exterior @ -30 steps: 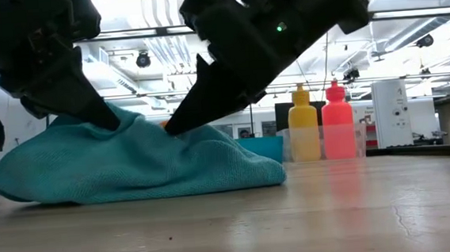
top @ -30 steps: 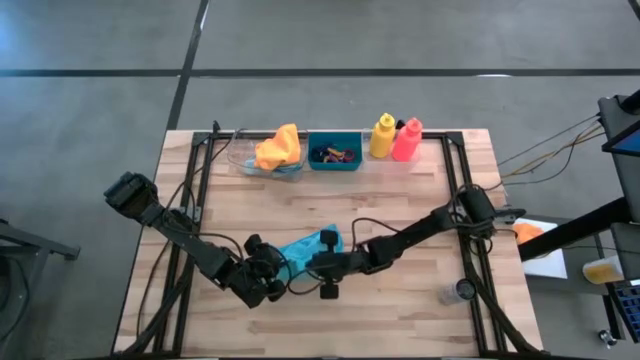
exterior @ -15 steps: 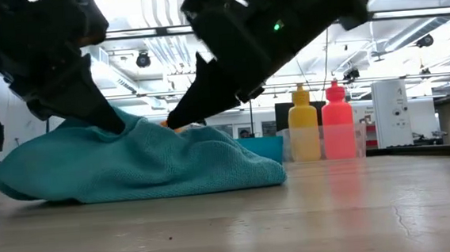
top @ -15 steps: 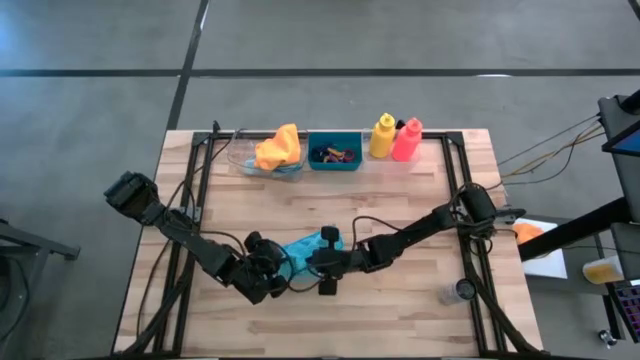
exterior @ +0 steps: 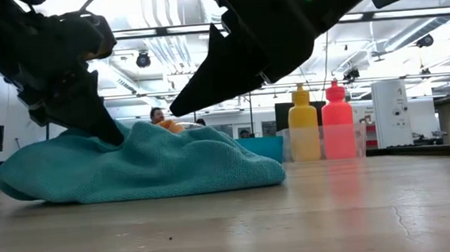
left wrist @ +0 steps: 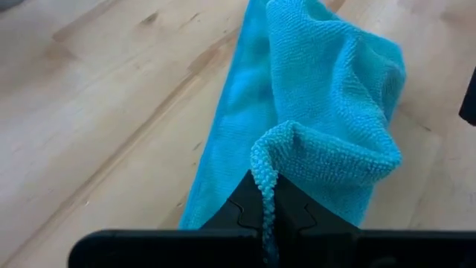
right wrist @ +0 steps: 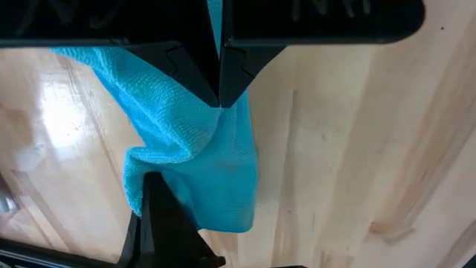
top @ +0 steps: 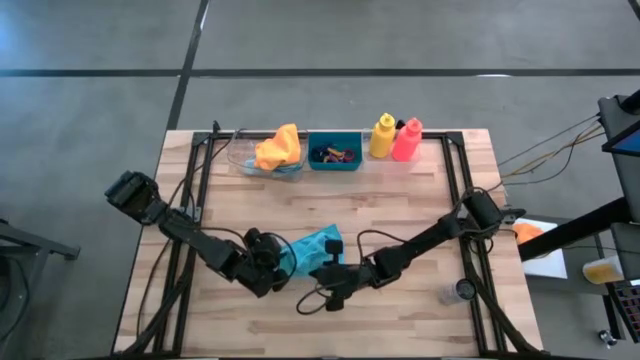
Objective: Pick & Place Sports Items
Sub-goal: Fold the blue towel
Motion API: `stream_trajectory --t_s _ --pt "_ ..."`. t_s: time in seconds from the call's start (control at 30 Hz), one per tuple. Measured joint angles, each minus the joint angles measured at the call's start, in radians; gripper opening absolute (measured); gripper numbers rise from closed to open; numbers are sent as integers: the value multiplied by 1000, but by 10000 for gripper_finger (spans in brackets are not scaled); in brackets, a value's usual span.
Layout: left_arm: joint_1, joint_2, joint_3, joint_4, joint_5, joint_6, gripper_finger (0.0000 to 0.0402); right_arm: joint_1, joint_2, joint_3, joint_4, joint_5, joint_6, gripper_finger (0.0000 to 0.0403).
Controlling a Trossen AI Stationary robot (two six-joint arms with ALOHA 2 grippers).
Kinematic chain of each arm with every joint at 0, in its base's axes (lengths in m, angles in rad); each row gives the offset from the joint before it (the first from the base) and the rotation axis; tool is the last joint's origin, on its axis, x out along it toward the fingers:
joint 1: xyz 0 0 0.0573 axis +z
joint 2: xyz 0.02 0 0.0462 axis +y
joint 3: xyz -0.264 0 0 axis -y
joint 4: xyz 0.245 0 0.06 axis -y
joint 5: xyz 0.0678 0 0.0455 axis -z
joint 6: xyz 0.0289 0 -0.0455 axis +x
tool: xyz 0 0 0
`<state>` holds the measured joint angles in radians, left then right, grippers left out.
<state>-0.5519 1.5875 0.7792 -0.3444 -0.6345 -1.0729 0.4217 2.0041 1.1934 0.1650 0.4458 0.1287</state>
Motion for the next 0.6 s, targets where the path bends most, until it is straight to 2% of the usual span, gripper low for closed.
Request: stream_trajectory --t_s 0.1,0.13,0.23,0.3,0.37,0.6 --pt "6 0 0 -19 6 -10 3 2 0 0 -2 1 0 8" --pt "8 0 0 -37 5 -68 3 3 0 0 -2 1 0 8" --pt "7 -1 0 -244 5 -414 3 6 0 0 -5 2 1 8" --pt "2 -1 0 -379 60 -573 3 7 0 0 -5 2 1 8" --pt "-10 -1 -2 -413 73 -588 5 8 0 0 -5 2 1 8" --pt "-21 -16 -1 -259 35 -408 41 8 0 0 -4 2 1 8"
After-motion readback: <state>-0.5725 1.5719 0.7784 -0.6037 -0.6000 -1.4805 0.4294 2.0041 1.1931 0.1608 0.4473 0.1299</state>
